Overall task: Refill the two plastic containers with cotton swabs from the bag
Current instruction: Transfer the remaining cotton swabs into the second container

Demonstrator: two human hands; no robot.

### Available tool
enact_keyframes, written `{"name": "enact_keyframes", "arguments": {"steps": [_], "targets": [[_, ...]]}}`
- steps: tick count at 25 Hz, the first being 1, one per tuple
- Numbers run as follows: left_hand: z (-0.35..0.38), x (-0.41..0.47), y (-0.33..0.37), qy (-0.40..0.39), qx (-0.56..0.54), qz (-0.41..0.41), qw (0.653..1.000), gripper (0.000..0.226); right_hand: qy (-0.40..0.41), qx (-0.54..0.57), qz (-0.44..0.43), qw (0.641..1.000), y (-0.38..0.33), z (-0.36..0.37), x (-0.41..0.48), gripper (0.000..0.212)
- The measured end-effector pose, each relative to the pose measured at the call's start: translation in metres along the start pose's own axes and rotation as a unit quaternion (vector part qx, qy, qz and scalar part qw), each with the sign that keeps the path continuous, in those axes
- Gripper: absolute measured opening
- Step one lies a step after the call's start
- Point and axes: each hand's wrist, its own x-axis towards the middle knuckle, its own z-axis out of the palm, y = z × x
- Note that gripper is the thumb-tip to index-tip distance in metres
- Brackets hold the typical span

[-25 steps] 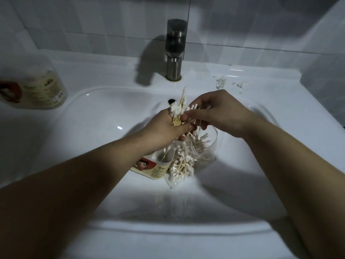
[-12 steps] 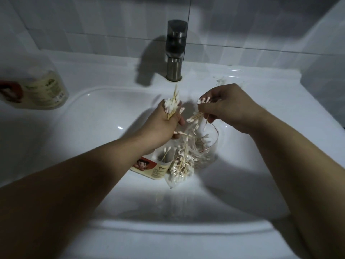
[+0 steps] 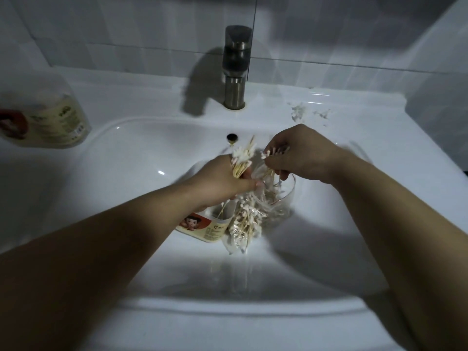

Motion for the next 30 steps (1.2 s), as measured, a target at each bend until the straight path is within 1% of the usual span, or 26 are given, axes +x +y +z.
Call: {"name": "enact_keyframes", "arguments": {"steps": [2,4,7,11,13,15,17,19,21,22,24,26,27,30], "targets": [[0.001,-0.001,-0.001,-0.017,0.131,-0.004,0.991,0.021,-0.008,-0.015,0.001,1.0,-0.002,0.001,-0.001,0.006],[0.002,0.0,0.0,-0.015,0.192,-0.007,0.981,0.023,-0.013,-0.023,0.002,1.0,-0.002,0.003,-0.002,0.007],[0.001,0.0,0.002,-0.01,0.218,-0.008,0.976,0.022,-0.023,-0.035,0.002,0.999,-0.003,0.004,-0.002,0.006],[0.0,0.0,0.001,-0.006,0.252,0.0,0.968,0.015,-0.026,-0.04,0.0,0.999,-0.001,0.005,-0.002,0.007],[0.0,0.001,0.0,0.012,0.214,-0.001,0.977,0.008,-0.023,-0.019,0.002,1.0,-0.001,0.004,-0.002,0.005],[-0.001,0.001,0.003,0.053,0.133,-0.001,0.99,0.005,-0.015,0.019,0.004,1.0,-0.001,0.002,-0.001,0.004],[-0.002,0.0,0.006,0.081,0.059,0.006,0.995,0.009,-0.013,0.066,0.002,0.998,-0.001,0.001,0.0,0.002],[-0.002,0.001,0.008,0.089,-0.003,0.019,0.996,0.017,-0.017,0.112,-0.003,0.994,-0.002,0.001,0.0,0.004],[-0.003,0.0,0.009,0.094,-0.024,0.023,0.995,0.025,-0.023,0.158,-0.005,0.987,-0.004,0.0,-0.001,0.009],[-0.003,-0.001,0.009,0.091,-0.041,0.028,0.995,0.026,-0.028,0.181,-0.005,0.983,-0.005,0.001,-0.001,0.011],[-0.001,-0.002,0.01,0.067,-0.114,0.035,0.991,0.024,-0.044,0.221,-0.008,0.974,-0.006,0.002,-0.001,0.009],[-0.001,-0.002,0.011,0.032,-0.199,0.031,0.979,0.016,-0.064,0.259,-0.009,0.964,-0.006,0.004,0.0,0.009],[-0.002,-0.001,0.01,0.024,-0.221,0.033,0.974,0.013,-0.07,0.28,-0.006,0.957,-0.006,0.005,0.0,0.01],[-0.005,0.0,0.008,-0.003,-0.224,0.045,0.974,0.012,-0.078,0.322,0.005,0.944,-0.004,0.006,0.002,0.009]]}}
